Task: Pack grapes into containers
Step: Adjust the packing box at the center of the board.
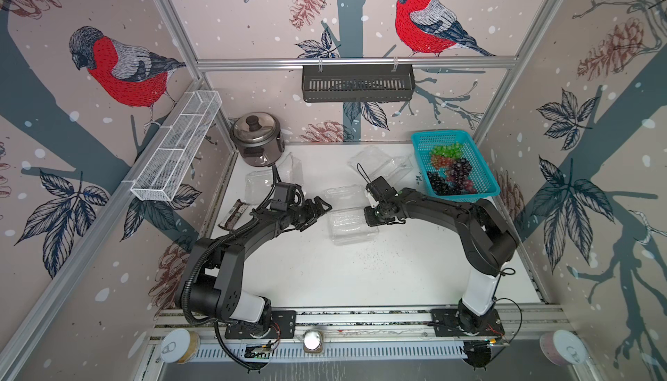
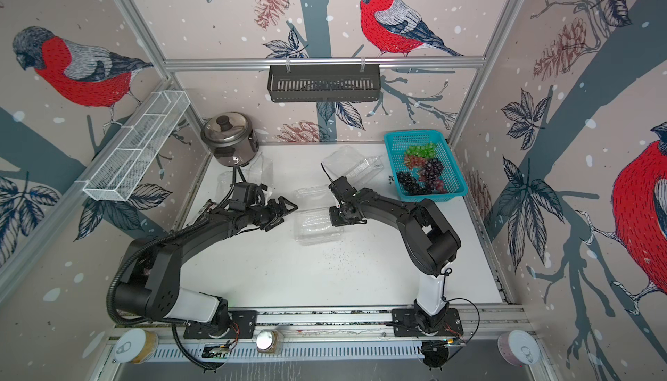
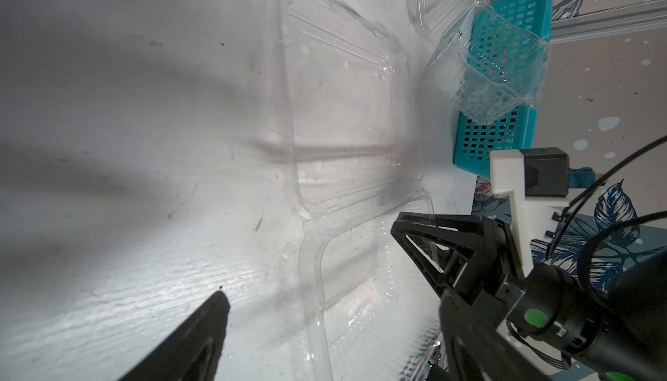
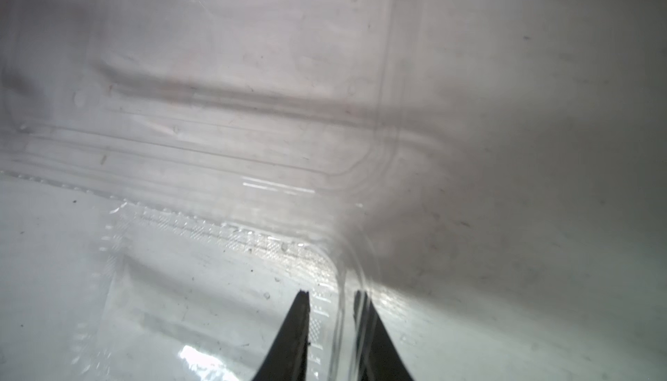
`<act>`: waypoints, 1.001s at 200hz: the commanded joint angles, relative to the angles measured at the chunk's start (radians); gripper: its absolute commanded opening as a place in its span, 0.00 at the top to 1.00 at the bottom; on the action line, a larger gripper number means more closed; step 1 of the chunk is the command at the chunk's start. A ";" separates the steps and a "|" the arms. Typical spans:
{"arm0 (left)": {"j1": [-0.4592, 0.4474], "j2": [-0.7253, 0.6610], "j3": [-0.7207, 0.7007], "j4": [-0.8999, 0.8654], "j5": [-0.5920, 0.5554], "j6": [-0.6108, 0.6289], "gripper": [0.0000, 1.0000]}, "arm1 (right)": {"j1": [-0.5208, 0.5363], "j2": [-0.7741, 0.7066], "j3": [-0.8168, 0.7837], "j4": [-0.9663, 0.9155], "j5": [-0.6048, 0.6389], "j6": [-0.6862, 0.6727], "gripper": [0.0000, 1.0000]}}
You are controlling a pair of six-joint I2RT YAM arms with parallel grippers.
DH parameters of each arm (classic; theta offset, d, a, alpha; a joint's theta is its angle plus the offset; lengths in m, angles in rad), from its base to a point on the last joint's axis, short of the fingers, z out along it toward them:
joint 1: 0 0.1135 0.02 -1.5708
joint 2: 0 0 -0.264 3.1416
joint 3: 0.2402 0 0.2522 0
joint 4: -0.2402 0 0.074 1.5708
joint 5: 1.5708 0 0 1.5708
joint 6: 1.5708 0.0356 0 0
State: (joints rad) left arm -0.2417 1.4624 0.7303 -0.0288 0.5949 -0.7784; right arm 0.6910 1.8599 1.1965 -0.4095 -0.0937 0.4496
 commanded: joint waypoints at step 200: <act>0.014 0.175 0.170 0.118 0.059 -0.111 0.19 | -0.036 0.113 -0.003 0.569 0.256 -0.134 0.88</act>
State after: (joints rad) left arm -0.2256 1.6306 0.8951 0.0696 0.6338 -0.8902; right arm 0.6662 1.9408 1.1629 0.1280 0.1570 0.3107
